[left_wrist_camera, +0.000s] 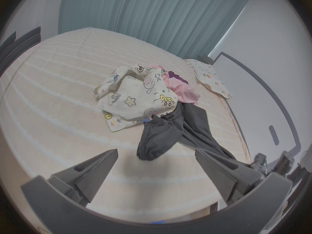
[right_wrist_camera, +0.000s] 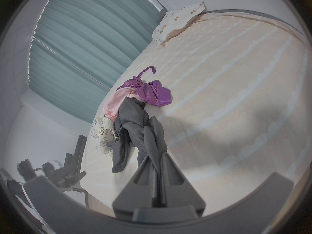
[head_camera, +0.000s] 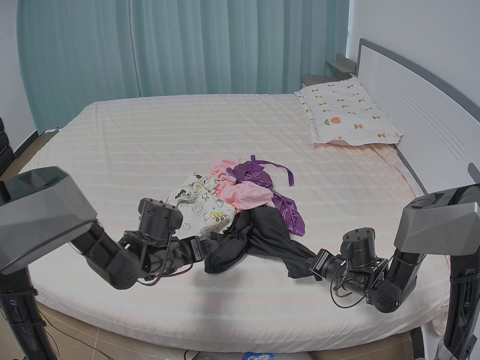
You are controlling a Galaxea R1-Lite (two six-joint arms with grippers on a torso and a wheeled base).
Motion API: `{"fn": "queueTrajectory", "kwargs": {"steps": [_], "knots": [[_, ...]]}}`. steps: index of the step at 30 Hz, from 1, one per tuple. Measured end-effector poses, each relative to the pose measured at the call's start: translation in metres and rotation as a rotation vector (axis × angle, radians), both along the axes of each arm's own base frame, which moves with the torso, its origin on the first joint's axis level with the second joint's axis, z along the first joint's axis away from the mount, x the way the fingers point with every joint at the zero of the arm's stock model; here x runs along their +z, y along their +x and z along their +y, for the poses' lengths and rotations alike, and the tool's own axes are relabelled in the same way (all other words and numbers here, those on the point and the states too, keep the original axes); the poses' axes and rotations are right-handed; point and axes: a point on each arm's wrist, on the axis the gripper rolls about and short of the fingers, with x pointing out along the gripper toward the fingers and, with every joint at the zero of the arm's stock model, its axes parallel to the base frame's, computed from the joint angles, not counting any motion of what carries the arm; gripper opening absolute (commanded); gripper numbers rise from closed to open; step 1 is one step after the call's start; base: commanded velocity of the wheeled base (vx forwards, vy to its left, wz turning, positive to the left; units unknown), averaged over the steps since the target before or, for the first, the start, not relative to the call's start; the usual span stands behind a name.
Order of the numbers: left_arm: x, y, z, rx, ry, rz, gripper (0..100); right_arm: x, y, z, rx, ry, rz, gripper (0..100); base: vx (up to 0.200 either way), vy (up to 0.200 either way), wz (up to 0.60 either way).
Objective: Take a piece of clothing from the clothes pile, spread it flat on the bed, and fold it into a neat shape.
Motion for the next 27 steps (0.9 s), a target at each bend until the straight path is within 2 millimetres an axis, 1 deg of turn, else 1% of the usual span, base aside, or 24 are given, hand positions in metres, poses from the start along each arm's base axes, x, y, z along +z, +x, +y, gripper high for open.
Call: {"fn": "queueTrajectory", "kwargs": {"steps": [5,9,13,21,22,27], "knots": [[-0.027,0.027,-0.014,0.027,0.034,0.029,100,-0.001,-0.002,-0.002,-0.002,0.007,0.000,0,0.000,0.000,0.00],[-0.044,0.040,-0.020,0.047,0.058,0.037,100,-0.003,-0.003,-0.002,0.000,0.007,0.002,0,0.000,0.000,0.00],[-0.059,0.047,-0.026,0.047,0.065,0.047,100,-0.004,-0.002,-0.001,0.000,0.011,-0.004,0,0.000,0.000,0.00],[-0.073,0.057,-0.037,0.044,0.055,0.044,100,-0.004,-0.003,-0.001,0.001,0.017,-0.015,0,0.000,0.000,0.00],[-0.074,0.057,-0.038,0.044,0.053,0.045,0,-0.005,-0.003,-0.001,0.001,0.017,-0.016,0,0.000,0.000,0.00],[-0.079,0.059,-0.047,0.053,0.025,0.053,0,-0.005,-0.004,-0.002,0.001,0.016,-0.012,0,0.000,0.000,0.00]]}}
